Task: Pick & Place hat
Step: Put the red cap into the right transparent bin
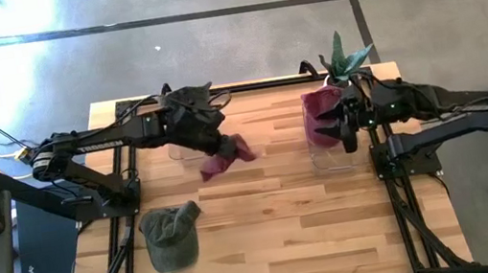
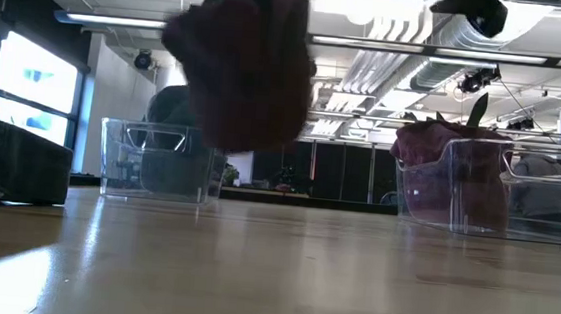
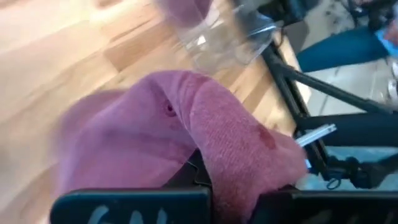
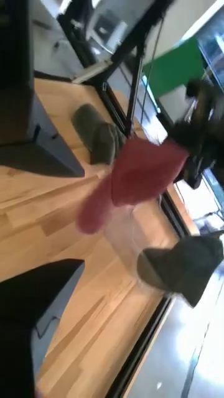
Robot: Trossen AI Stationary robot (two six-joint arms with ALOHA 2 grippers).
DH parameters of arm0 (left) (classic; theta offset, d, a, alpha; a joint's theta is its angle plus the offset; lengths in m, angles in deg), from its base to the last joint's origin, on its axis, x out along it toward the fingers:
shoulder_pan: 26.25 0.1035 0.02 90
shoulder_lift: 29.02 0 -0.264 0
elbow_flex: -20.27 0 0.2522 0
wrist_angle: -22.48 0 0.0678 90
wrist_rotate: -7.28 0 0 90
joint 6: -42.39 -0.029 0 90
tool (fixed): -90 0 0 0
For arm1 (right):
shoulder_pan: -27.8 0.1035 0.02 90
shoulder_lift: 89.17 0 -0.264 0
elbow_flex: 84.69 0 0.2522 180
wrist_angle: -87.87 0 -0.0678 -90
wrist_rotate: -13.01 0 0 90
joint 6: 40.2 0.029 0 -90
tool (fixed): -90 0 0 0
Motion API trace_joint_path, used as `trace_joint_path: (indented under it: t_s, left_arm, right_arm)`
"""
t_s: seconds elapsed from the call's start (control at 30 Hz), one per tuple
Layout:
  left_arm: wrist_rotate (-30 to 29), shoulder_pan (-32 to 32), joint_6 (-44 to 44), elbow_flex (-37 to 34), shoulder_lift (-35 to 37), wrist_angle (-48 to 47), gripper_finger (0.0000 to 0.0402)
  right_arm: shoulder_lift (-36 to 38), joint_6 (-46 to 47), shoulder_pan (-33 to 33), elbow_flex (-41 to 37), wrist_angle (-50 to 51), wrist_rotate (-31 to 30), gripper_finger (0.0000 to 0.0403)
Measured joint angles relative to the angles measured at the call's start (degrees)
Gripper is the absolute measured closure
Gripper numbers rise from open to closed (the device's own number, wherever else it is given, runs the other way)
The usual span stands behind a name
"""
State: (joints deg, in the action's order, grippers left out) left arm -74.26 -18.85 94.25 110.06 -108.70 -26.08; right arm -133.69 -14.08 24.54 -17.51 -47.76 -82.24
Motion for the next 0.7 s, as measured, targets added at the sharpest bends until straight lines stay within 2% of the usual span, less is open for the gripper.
trace_joint_path:
  t_s: [0.2, 0.33, 0.43, 0.57, 0.7]
  left_arm:
    - [0.54, 2.42, 7.08, 0.11, 0.17, -1.77, 0.0401]
    - [-3.79, 3.99, 8.64, 0.13, -0.63, -0.76, 0.0401]
    - [-6.65, 4.82, 8.82, 0.02, -1.44, -0.61, 0.0401]
    - [-8.65, 4.59, 9.92, 0.07, -2.12, 3.39, 0.0401]
    - [-9.98, 4.57, 10.45, 0.22, -3.47, 9.84, 0.0401]
  right_arm:
    - [-9.94, -3.64, 5.51, 2.92, -6.61, -2.53, 0.0158]
    - [-17.84, -5.58, 9.74, 3.73, -15.79, -5.01, 0.0157]
    - [-22.88, -1.46, 11.44, 4.6, -19.42, -7.08, 0.0157]
    - [-29.08, 3.85, 12.35, 5.63, -21.42, -12.82, 0.0157]
    - [-34.85, -0.11, 12.43, 7.66, -24.89, -15.19, 0.0157]
